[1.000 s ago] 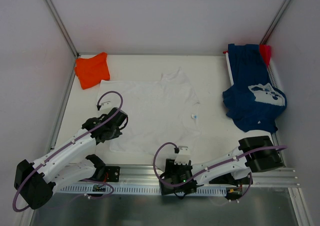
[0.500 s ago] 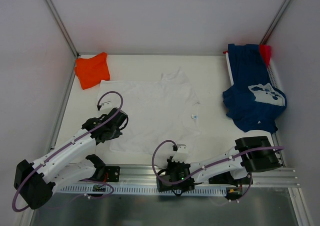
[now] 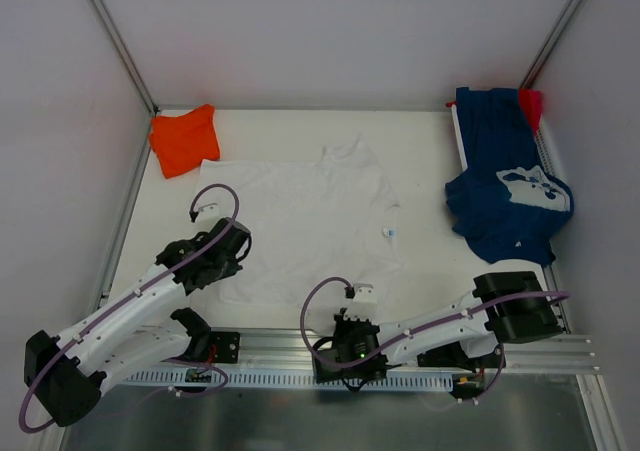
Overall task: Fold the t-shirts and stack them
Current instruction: Grap the side of the flattened tshirt closest away from the robot with both arms, then fold the flattened tshirt in 1/3 of the way
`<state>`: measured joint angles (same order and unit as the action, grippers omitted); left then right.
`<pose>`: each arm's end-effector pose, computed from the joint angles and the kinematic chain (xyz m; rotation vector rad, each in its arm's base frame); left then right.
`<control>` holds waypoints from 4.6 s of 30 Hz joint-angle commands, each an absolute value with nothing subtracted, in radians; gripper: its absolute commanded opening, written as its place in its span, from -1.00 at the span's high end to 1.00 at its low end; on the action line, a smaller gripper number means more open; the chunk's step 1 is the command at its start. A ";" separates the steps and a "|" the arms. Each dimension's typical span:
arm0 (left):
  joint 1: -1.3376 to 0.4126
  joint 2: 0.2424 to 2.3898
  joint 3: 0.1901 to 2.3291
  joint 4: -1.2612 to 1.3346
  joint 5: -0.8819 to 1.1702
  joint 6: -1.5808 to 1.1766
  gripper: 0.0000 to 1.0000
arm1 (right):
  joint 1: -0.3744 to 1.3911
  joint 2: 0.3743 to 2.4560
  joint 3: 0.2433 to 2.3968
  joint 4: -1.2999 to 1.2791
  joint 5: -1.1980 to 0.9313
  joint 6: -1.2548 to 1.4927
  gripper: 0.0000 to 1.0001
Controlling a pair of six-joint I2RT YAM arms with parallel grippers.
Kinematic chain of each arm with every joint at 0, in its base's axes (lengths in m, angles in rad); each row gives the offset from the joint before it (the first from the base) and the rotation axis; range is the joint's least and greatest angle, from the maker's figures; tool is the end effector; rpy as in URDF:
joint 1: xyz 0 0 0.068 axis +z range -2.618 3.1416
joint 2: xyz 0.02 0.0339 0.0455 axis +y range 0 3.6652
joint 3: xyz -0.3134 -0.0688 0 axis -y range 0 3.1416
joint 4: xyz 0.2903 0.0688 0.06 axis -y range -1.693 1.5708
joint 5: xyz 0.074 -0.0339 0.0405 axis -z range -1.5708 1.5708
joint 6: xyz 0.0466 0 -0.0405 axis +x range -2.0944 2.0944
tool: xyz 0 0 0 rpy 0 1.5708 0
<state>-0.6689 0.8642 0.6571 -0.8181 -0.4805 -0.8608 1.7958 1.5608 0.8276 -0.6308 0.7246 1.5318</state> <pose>0.1489 -0.0903 0.2523 -0.3979 2.3987 -0.0412 -0.0357 0.2945 0.1706 -0.2240 2.4099 0.3350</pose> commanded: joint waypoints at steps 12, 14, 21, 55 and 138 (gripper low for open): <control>-0.677 0.749 0.661 -0.851 -0.549 -0.897 1.00 | 1.776 1.479 0.913 -0.867 0.870 1.506 0.99; -0.676 0.741 0.670 -0.857 -0.578 -0.903 1.00 | 1.750 1.457 0.908 -0.879 0.882 1.494 0.99; -0.675 0.732 0.692 -0.870 -0.640 -0.920 1.00 | 1.663 1.382 0.890 -0.879 0.917 1.369 0.99; -0.374 1.122 0.880 -0.736 -0.781 -0.977 1.00 | 1.034 1.353 0.896 -0.439 0.684 0.552 0.99; -0.017 1.483 1.250 -0.423 -0.391 -0.649 -0.98 | 0.701 1.506 1.184 -0.345 0.684 0.243 -0.99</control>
<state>-0.0242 1.5333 1.2045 -0.4427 -0.4446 -0.7132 0.7193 1.5921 1.1358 -0.3279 0.6518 0.3256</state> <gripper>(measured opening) 0.990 0.993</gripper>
